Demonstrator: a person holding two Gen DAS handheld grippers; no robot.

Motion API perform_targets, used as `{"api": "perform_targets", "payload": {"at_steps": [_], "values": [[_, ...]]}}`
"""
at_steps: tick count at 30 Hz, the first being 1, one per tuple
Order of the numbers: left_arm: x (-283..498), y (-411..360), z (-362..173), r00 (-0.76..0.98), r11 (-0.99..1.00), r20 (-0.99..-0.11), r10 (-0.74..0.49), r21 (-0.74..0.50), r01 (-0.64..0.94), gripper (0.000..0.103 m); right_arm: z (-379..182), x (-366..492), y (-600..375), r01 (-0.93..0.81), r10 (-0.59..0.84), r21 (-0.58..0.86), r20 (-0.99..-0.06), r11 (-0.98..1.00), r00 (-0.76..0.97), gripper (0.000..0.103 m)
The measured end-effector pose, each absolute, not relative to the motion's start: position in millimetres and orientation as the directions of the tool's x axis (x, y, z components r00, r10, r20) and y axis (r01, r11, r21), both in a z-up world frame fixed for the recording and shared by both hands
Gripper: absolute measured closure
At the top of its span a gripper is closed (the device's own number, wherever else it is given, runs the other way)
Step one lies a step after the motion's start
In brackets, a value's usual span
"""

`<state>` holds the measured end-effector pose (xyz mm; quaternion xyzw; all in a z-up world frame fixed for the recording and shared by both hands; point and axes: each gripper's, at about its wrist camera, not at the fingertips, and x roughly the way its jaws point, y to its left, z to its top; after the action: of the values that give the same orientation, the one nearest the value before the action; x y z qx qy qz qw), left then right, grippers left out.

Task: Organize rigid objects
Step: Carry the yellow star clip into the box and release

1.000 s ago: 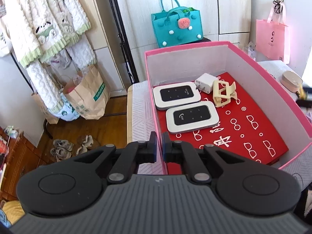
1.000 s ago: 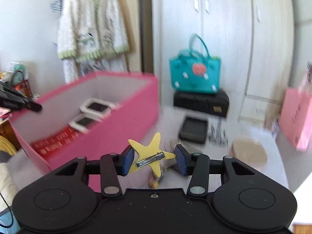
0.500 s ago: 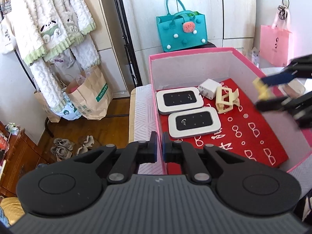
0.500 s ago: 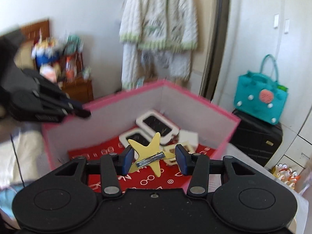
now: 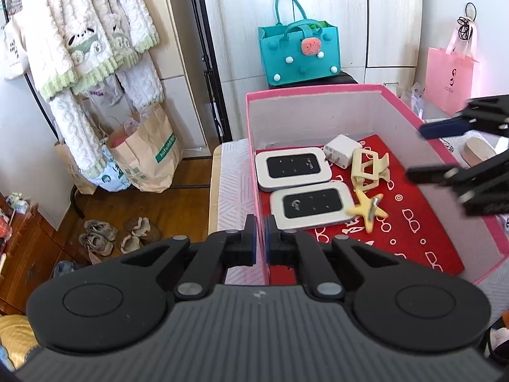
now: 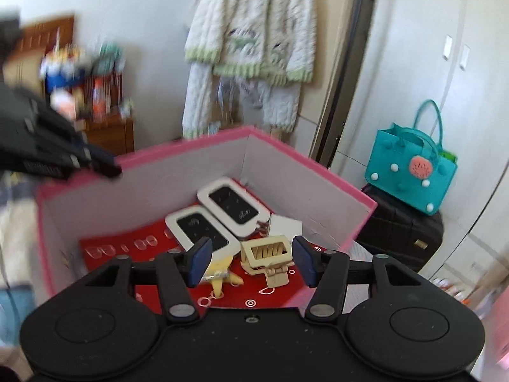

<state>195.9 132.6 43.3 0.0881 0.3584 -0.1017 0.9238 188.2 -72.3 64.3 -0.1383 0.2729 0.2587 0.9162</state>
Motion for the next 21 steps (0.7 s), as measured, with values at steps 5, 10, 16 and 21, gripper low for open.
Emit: {"api": "perform_targets", "payload": {"at_steps": [5,10,16,21], "values": [[194.1,133.4,43.1,0.718,0.969,-0.686,-0.120,0.076,0.234,0.098,77.8,158.1,-124.8,-0.486,0.446,0.042,-0.473,0.873,0.760,0.036],[192.9,132.9,46.0,0.726,0.973,-0.677,-0.117,0.067,0.219,0.098,63.2,121.5,-177.1,-0.387,0.387,0.079,-0.377,0.919,0.842,0.022],[193.7,129.6,46.5,0.731,0.976,-0.675,-0.100,0.075,0.202,0.098,18.7,99.7,-220.5,-0.227,0.218,0.049,-0.528,0.973,0.820,0.022],[195.4,123.3,44.6,0.727,0.976,-0.683,-0.072,0.102,0.193,0.098,-7.2,81.2,-242.6,-0.123,0.151,0.088,-0.616,0.988,0.773,0.034]]}}
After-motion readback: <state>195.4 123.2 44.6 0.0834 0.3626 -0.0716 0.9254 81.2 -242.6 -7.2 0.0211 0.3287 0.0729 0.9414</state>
